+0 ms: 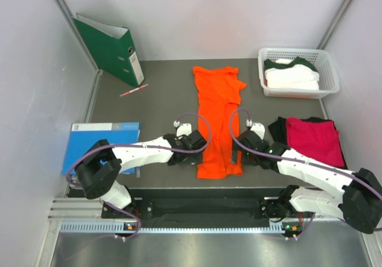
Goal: Fold and stack the t-shirts
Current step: Rotate the tshirt 90 degrees
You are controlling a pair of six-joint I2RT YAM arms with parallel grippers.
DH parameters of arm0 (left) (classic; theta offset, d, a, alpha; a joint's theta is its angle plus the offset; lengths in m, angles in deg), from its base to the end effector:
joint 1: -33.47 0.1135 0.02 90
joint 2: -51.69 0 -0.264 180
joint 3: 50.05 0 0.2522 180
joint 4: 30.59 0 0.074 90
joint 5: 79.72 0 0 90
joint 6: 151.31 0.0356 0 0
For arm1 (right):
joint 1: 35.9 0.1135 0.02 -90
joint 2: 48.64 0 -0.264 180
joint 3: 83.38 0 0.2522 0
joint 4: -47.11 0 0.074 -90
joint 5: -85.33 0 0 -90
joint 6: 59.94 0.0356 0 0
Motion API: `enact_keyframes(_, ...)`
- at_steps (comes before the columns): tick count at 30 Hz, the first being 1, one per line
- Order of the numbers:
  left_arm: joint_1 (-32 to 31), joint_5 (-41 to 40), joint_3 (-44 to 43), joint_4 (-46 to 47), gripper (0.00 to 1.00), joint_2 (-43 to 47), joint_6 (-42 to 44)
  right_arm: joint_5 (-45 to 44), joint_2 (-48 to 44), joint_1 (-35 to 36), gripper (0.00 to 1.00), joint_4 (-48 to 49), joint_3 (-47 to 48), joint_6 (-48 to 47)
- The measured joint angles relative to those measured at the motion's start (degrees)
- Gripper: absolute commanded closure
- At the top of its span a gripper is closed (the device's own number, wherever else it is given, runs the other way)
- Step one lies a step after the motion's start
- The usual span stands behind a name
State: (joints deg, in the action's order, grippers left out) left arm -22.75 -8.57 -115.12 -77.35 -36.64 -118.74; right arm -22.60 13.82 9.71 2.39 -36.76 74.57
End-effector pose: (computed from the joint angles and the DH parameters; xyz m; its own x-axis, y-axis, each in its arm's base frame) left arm 0.1657 -0.2270 0.1766 -0.8925 -0.1002 -0.4398 -0.0500 0.9910 -0.1245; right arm 0.1432 0.1307 0.1848 -0.8369 0.0986 -0.5385 0.0177 0.9880 0.1534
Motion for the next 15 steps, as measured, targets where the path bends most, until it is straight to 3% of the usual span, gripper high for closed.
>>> enact_keyframes(6, 4.26, -9.07, -9.22, -4.94, 0.02, -0.02, 7.87, -5.27, 1.90, -8.13, 0.00, 0.07, 13.18, -9.33)
enact_keyframes(11, 16.46, -7.23, -16.96, -0.42, 0.02, -2.40, 16.28, -2.34, 10.67, -18.29, 0.02, 8.17, 22.97, -17.59)
enact_keyframes(15, 23.02, -4.79, -28.61, 1.07, 0.02, -12.22, 21.77, 4.42, 23.41, -25.68, 0.02, 12.28, 32.79, -21.53)
